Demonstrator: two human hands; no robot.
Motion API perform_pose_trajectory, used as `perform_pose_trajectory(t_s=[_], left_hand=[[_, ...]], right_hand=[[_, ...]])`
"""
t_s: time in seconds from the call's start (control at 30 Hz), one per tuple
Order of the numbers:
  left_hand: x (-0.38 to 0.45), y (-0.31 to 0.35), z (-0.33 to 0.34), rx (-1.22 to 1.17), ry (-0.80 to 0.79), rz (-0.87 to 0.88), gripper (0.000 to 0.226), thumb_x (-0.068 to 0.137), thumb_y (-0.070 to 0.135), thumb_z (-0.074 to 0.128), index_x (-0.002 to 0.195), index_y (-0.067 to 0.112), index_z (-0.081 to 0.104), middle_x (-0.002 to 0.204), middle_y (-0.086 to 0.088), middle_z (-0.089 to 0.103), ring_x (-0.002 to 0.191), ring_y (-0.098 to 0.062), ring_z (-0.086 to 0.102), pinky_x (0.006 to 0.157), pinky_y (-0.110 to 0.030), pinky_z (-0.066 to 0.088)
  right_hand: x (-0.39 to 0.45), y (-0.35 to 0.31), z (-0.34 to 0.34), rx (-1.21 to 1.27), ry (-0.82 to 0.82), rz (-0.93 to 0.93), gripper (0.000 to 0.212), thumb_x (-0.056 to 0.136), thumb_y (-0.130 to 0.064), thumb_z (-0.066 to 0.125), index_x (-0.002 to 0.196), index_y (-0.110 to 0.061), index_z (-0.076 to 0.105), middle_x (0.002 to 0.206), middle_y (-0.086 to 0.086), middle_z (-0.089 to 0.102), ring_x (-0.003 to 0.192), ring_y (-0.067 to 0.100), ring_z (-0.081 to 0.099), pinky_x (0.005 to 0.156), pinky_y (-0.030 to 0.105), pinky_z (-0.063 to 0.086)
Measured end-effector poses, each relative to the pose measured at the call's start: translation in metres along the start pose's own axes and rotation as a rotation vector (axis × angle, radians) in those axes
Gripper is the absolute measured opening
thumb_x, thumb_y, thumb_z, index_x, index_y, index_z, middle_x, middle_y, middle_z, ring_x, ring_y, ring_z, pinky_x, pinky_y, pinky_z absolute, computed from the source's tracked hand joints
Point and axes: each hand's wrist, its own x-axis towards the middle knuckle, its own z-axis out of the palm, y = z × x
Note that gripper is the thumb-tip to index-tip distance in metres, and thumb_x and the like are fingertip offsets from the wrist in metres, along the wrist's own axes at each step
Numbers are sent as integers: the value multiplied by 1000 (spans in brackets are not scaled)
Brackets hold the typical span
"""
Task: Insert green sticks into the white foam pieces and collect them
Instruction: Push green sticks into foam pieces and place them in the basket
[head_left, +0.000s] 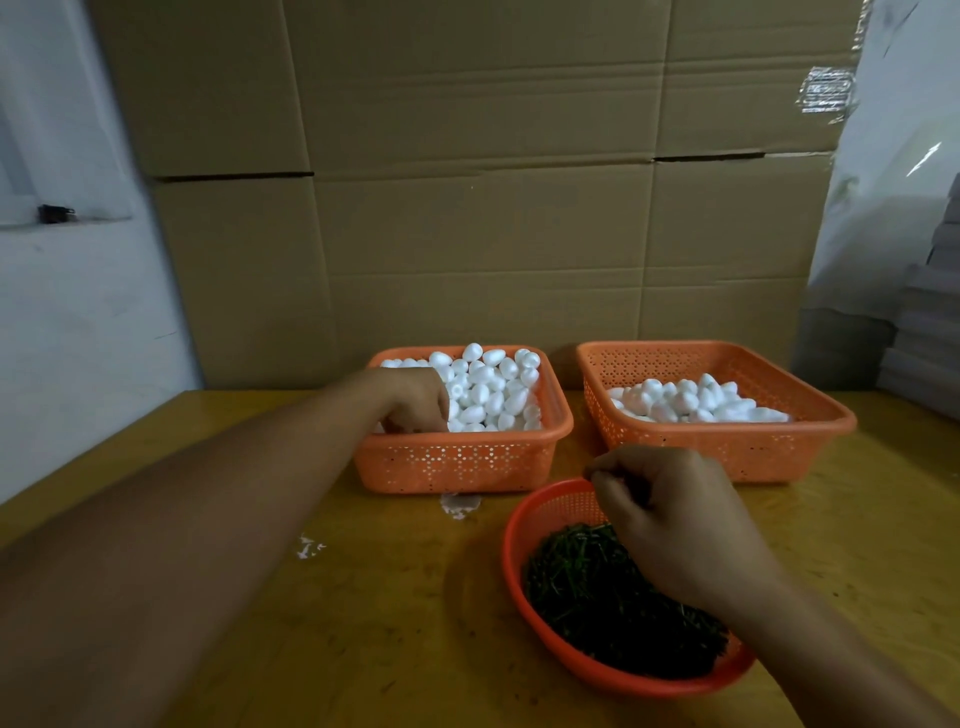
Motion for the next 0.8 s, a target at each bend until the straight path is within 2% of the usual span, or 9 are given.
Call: perform_pose_trajectory(t_s=[0.13,0.2,0.23,0.3,0.37,0.53,0.6,0.67,0.8], left_hand=[[13,3,5,144,6,2,23,87,43,69,108,33,73,116,7,59,95,-11,57,82,-29,55],[16,5,7,139,-11,2,21,84,43,70,104,38,72,118,10,59,98,-11,56,82,-29,52],[17,6,8,129,-25,4,27,80,43,70,107,40,70,121,10,59,100,-13,56,84,-30,51],[18,9,10,136,-35,10,50,72,45,70,121,39,65,129,7,55,111,-18,53,96,-37,49],[20,10,11,146,-31,17,48,77,42,70,125,36,64,134,4,52,119,-21,50,104,-43,46],[28,8,17,140,-57,2,33,87,32,69,120,30,67,133,3,57,120,-20,51,105,-40,44],[30,8,20,172,-23,-13,28,87,37,68,115,33,66,134,5,56,127,-22,45,111,-44,36],[30,8,21,197,0,-20,35,87,40,67,122,35,63,136,3,54,131,-24,41,114,-47,30],[28,11,20,88,-5,-3,43,89,27,68,130,22,60,135,-5,57,126,-26,50,110,-46,41]], right_hand=[[-1,-2,0,-1,-15,-15,13,92,-26,64,95,-29,77,62,-16,67,50,2,58,48,25,41],[-1,-2,0,0,-20,-15,13,92,-25,64,94,-29,77,64,-14,69,52,3,60,49,27,46],[-1,-2,1,2,-22,-16,13,92,-25,64,94,-30,76,64,-15,69,52,2,60,49,26,45],[-1,-1,2,-1,-26,-22,14,92,-26,64,95,-31,76,65,-16,69,53,1,61,50,27,47],[-2,-1,3,-9,-26,-23,13,92,-26,64,95,-32,76,67,-17,69,55,1,62,53,33,53],[-3,1,5,-18,-40,-26,13,92,-28,63,95,-33,75,61,-15,67,51,4,60,49,34,52],[-3,2,6,-20,-41,-25,12,92,-28,63,94,-33,74,61,-13,67,51,6,60,50,38,53],[-3,2,6,-22,-48,-19,12,92,-28,64,94,-33,74,61,-12,68,50,6,59,51,40,54],[-3,1,6,-28,-40,-16,12,92,-29,64,94,-32,75,62,-15,67,52,4,60,53,39,54]])
